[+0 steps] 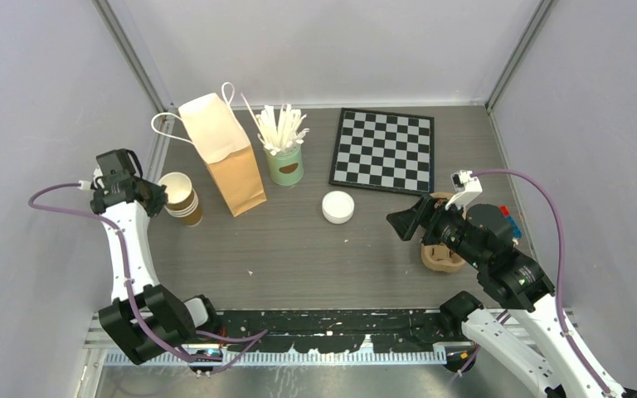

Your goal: Pack the takeout coffee

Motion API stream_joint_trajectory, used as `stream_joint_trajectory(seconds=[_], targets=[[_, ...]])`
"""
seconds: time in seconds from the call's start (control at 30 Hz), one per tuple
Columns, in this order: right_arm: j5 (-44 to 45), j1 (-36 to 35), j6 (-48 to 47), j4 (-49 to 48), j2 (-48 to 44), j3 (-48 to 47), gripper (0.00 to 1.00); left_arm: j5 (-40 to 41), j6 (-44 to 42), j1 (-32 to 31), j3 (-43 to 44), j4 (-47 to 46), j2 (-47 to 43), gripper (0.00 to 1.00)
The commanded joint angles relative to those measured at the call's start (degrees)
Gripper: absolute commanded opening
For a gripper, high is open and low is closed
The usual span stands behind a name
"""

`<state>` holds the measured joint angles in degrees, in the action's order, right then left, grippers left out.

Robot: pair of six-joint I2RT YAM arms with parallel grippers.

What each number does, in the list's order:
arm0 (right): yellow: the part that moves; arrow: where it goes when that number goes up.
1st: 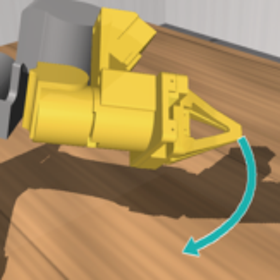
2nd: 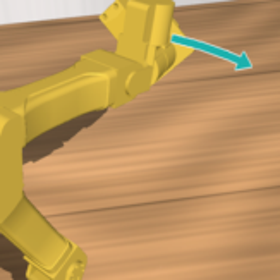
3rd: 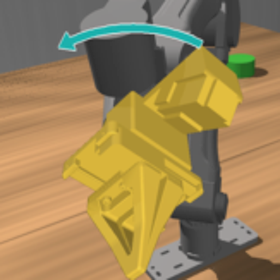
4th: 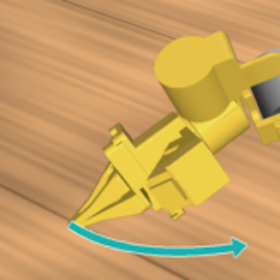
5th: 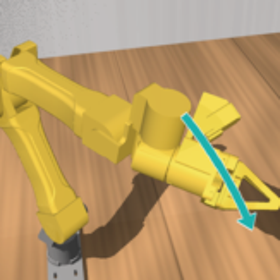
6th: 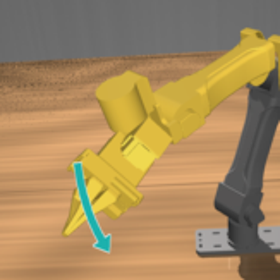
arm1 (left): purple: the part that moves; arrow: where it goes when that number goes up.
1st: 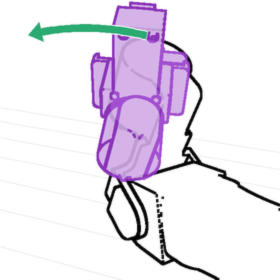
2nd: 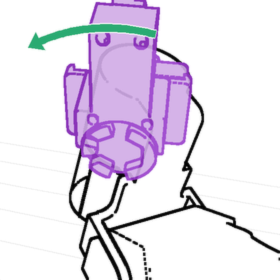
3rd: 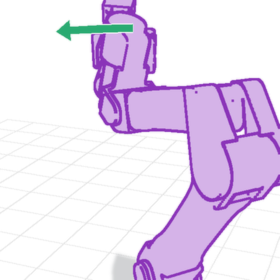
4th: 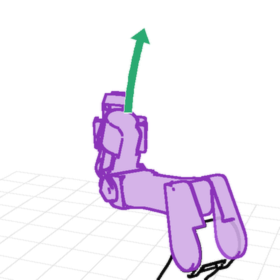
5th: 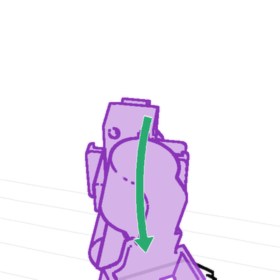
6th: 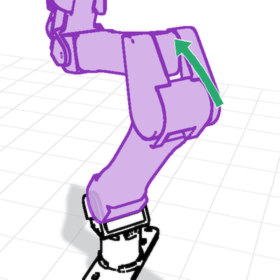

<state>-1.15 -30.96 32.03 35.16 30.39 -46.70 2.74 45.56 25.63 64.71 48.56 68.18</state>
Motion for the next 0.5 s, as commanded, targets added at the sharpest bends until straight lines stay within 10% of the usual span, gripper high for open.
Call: stream_joint_trajectory(seconds=[0.0,0.47], targets=[[0.6,-0.2,0.1,-2.7,0.3,0.0,0.89,-4.0,2.4,0.5,1.5,0.3,-2.0,0.00],[-0.6,-0.2,1.0,-2.6,0.1,0.1,0.89,6.9,3.0,0.5,6.3,3.5,-11.6,0.00]])
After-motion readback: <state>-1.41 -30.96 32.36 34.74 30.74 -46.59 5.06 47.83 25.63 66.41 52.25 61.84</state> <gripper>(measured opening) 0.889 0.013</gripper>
